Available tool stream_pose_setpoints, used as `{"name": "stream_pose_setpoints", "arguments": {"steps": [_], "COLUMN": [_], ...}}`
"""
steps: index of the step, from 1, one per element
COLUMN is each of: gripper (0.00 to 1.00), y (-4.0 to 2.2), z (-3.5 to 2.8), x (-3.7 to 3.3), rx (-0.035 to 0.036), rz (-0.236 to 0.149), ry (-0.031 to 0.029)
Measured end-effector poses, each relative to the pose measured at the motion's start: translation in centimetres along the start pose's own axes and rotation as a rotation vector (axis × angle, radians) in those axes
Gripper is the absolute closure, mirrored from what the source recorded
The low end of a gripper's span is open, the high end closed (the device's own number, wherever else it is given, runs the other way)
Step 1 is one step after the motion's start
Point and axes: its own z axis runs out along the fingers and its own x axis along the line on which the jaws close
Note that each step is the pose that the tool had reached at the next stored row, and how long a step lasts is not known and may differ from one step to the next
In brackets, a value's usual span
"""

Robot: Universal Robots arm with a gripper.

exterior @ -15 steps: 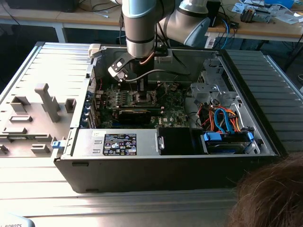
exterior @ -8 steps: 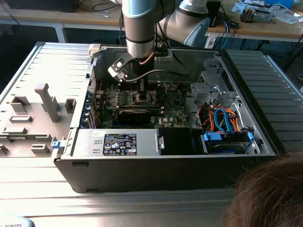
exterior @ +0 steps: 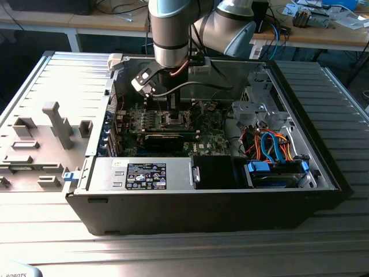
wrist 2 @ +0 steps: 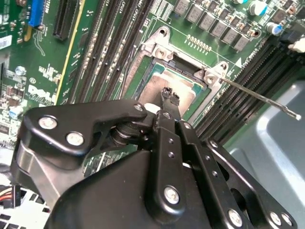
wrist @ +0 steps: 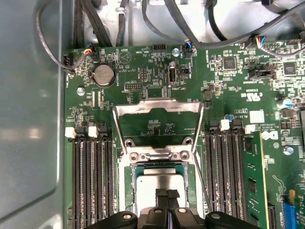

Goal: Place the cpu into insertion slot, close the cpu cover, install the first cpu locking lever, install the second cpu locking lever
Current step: 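Place the cpu into insertion slot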

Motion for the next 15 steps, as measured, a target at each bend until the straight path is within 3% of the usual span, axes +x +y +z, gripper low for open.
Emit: {"name": "stream_pose_setpoints", "arguments": {"steps": [5,11,15], "gripper": [0.89,0.89,0.89], "y": [0.93,1.24,1.29], "z": [-0.27,-2.19,-2.82], "x": [0.03,0.03,0.03], "rx": [0.0041,0.0043,0.0043], "rz": [0.0,0.0,0.0], "ry": [-0.0002,-0.0002,-0.0002]}}
